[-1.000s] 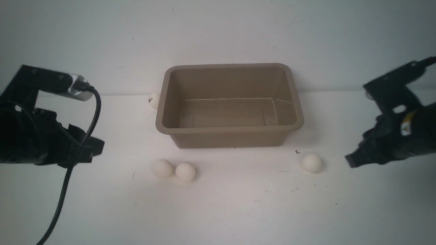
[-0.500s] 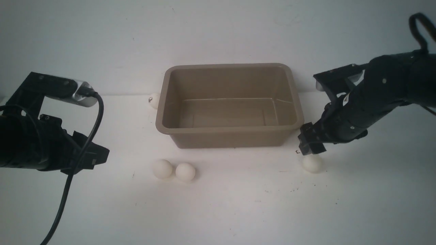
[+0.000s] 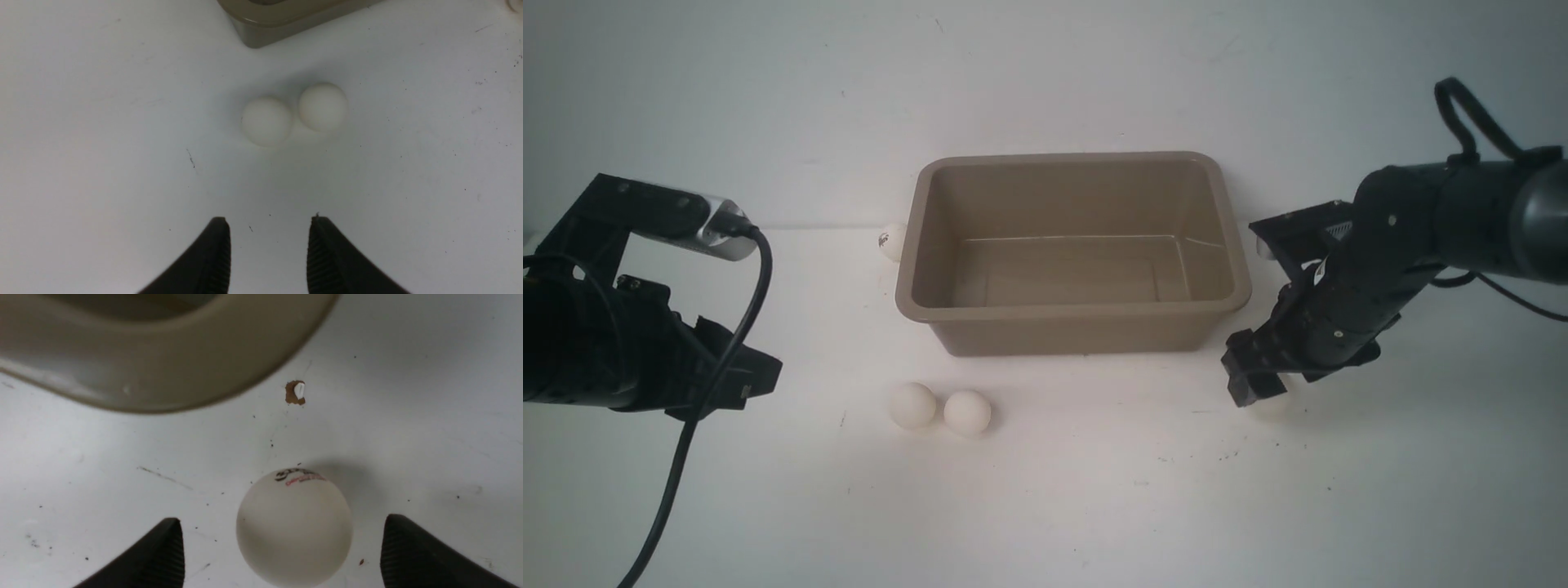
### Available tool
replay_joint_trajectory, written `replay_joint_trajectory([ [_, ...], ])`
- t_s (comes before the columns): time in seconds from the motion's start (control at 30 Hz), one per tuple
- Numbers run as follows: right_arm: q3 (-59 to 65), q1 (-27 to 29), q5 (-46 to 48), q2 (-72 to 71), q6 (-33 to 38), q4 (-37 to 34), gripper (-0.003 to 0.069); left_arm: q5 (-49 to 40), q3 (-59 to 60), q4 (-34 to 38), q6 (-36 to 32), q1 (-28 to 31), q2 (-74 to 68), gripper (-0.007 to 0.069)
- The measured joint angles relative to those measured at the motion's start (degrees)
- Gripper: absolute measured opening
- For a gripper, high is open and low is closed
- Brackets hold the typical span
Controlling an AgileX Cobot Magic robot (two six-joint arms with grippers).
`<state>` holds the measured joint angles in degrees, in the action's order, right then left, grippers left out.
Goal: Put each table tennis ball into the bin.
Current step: Use the right arm to clamp the table tennis ball closest to it, then use the right arm to put the table tennis ball into the box
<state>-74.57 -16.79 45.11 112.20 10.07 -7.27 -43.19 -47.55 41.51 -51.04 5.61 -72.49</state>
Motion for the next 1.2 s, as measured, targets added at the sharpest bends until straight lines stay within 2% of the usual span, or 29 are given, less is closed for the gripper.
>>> replay_joint_trajectory([
  [0.1,0.00,0.00,-0.94,1.30,0.00,0.00,0.0573,0.00,0.00,0.00,0.00,0.00,0.00,0.0247],
  [0.17,0.00,0.00,-1.62,1.50,-0.48,0.84,0.0517,0.00,0.00,0.00,0.00,0.00,0.00,0.0247],
  [0.23,-0.06,0.00,-1.84,1.50,-2.01,2.80,0.0409,0.00,0.00,0.00,0.00,0.00,0.00,0.0247],
  [0.3,-0.06,0.00,-1.61,1.50,-3.88,5.71,0.0342,0.00,0.00,0.00,0.00,0.00,0.00,0.0247],
  [0.5,-0.42,0.00,3.58,-1.08,-9.52,16.23,0.0356,0.00,0.00,-0.06,0.00,0.00,0.00,0.0247],
  [0.6,-2.36,-0.02,4.94,-4.88,-10.93,17.11,0.0356,0.00,0.00,-0.11,0.00,0.00,0.00,0.0247],
  [0.73,-8.87,-1.21,2.46,-9.68,-8.66,13.15,0.0356,0.00,0.00,-0.11,0.00,0.00,0.00,0.0247],
  [0.8,-15.51,-2.76,1.03,-9.58,-5.03,8.56,0.0356,0.00,0.00,-0.11,0.00,0.00,0.00,0.0247],
  [0.97,-30.06,-4.73,6.81,0.91,-1.94,4.13,0.0356,0.00,0.00,-0.11,0.00,0.00,0.00,0.0247],
  [1.2,-39.02,-4.73,12.34,12.99,1.17,-1.22,0.0356,0.00,0.00,-0.16,0.00,0.00,-0.10,0.0247],
])
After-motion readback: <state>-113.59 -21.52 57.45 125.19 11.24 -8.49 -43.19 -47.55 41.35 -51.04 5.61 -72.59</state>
